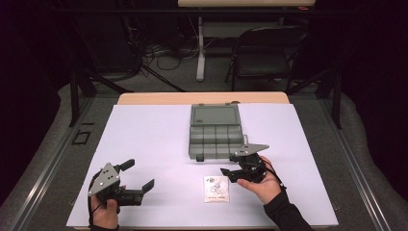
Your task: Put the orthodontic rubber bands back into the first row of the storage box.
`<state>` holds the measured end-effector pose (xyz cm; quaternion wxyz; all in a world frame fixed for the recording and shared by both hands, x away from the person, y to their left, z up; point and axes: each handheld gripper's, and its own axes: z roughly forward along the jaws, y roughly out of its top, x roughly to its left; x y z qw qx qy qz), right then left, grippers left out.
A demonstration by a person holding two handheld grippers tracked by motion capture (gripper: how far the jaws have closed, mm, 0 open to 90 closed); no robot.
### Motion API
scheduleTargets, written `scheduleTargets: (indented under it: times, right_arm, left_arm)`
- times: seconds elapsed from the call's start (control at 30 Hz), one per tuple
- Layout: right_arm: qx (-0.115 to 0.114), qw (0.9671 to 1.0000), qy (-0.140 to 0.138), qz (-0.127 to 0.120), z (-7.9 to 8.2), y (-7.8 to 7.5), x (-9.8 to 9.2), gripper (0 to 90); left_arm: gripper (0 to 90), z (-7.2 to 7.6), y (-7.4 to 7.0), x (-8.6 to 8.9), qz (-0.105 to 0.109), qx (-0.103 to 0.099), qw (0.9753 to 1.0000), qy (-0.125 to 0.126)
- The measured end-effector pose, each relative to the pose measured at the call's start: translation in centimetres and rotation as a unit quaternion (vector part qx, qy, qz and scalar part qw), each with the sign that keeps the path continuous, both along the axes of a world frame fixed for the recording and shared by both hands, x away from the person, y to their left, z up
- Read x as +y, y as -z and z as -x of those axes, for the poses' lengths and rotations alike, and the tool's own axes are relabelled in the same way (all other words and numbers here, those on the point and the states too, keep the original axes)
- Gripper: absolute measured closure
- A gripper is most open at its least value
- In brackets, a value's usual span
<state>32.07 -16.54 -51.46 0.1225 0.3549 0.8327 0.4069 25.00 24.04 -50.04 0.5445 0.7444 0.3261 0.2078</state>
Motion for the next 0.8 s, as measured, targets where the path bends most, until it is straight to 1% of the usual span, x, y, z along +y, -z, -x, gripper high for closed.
scheduleTargets:
  times: [0.03,0.17,0.2,0.23,0.27,0.3,0.33,0.37,0.4,0.47,0.53,0.6,0.67,0.8]
  right_arm:
    - [0.003,1.0,-0.002,0.0,0.1,0.1,0.0,38.1]
    - [0.0,0.9999,-0.008,0.007,0.2,0.6,0.3,38.4]
    - [-0.001,0.9998,-0.017,0.006,0.3,0.9,0.5,42.7]
    - [-0.001,0.9998,-0.017,0.006,0.3,0.9,0.5,42.7]
    - [0.01,0.9996,-0.024,0.01,0.3,0.9,0.5,41.4]
    - [0.018,0.9994,-0.025,0.019,0.3,1.0,0.5,41.6]
    - [0.013,0.9995,-0.02,0.019,0.3,1.2,0.6,41.3]
    - [0.006,0.9997,-0.019,0.016,0.3,1.5,0.7,41.2]
    - [0.007,0.9997,-0.02,0.015,0.3,1.6,0.7,41.4]
    - [0.014,0.9996,-0.022,0.014,0.4,1.7,0.7,43.8]
    - [0.022,0.9995,-0.023,0.007,0.4,2.1,0.7,45.1]
    - [0.028,0.9993,-0.023,0.01,0.4,2.4,0.8,46.5]
    - [0.031,0.9991,-0.026,0.012,0.3,2.6,0.7,47.2]
    - [0.037,0.999,-0.026,0.006,0.3,2.8,0.8,48.2]
  left_arm:
    - [2.8,0.0,0.0,0.0,-0.001,0.001,1.0,0.0]
    - [2.8,0.0,0.0,0.0,-0.001,0.004,1.0,0.0]
    - [2.8,0.0,0.0,0.0,-0.001,0.004,1.0,0.0]
    - [2.8,0.0,0.0,0.0,-0.001,0.004,1.0,0.0]
    - [2.8,0.0,0.0,0.0,-0.002,0.005,1.0,0.0]
    - [2.8,0.0,0.0,0.0,-0.002,0.005,1.0,0.001]
    - [2.8,-0.1,0.0,0.0,-0.002,0.006,1.0,0.0]
    - [2.8,-0.1,0.0,0.0,-0.002,0.007,1.0,0.0]
    - [2.8,-0.1,0.1,0.0,-0.002,0.008,1.0,0.0]
    - [2.8,-0.1,0.1,0.0,-0.004,0.008,1.0,0.0]
    - [2.8,-0.1,0.1,0.0,-0.002,0.009,1.0,0.001]
    - [2.8,-0.2,0.1,0.0,-0.003,0.009,0.9999,0.002]
    - [2.8,-0.1,0.1,0.0,-0.004,0.01,0.9999,0.002]
    - [2.8,-0.2,0.1,0.0,-0.004,0.012,0.9999,0.003]
